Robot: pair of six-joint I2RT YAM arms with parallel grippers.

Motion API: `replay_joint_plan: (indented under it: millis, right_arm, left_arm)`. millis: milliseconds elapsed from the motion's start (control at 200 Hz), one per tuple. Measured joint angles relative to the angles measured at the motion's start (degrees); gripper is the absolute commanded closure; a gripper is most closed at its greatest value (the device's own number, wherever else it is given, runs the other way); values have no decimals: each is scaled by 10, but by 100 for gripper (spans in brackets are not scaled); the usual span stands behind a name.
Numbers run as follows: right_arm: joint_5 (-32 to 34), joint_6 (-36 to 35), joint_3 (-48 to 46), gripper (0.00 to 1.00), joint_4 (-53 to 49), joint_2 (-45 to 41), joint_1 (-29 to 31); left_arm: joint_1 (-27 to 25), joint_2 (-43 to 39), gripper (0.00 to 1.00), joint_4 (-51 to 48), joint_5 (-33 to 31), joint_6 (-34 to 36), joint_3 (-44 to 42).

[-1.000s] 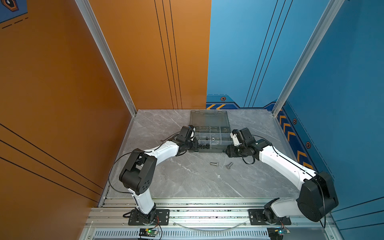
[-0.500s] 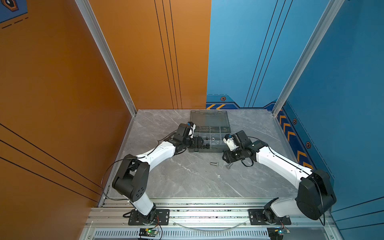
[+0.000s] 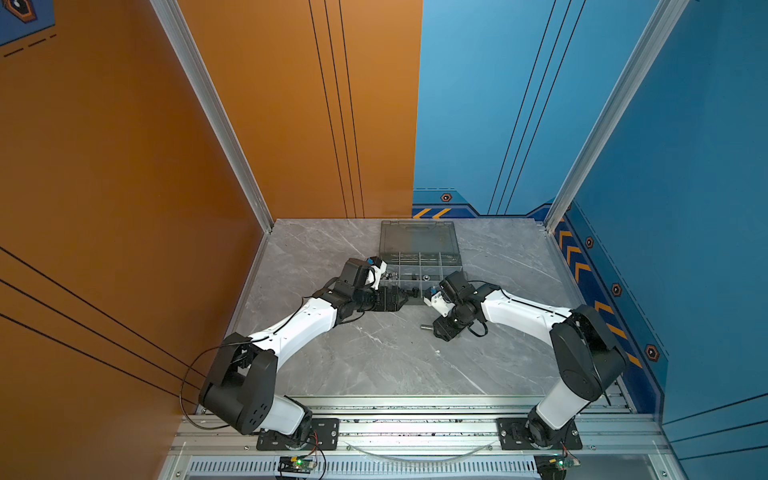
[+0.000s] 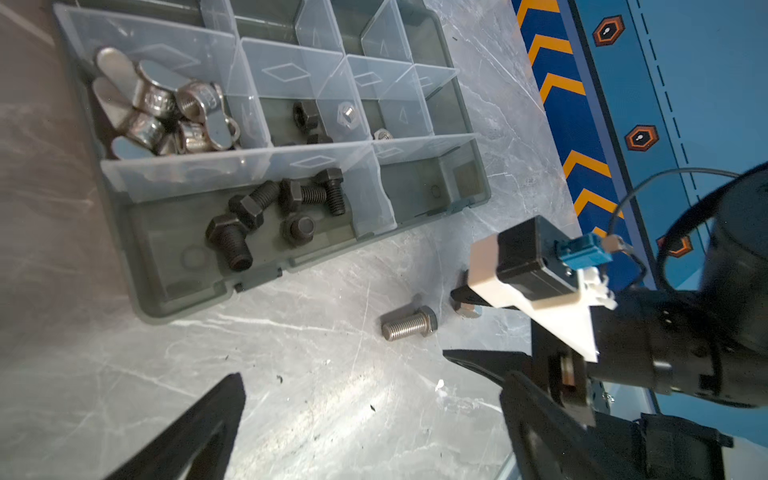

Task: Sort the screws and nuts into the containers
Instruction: 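Close the right gripper on the silver hex bolt nearer the organizer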

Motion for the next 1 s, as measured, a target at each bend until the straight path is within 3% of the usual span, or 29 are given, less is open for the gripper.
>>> replay_joint_plan:
  millis: [285, 1001]
  right_arm:
    - [-10, -32, 38, 44, 21, 49, 6]
    - [-10, -44, 83, 55, -42, 83, 21]
  left_arm:
    - [37, -26, 2, -2, 23, -16, -44]
    - [48, -26, 2, 0, 37, -31, -47]
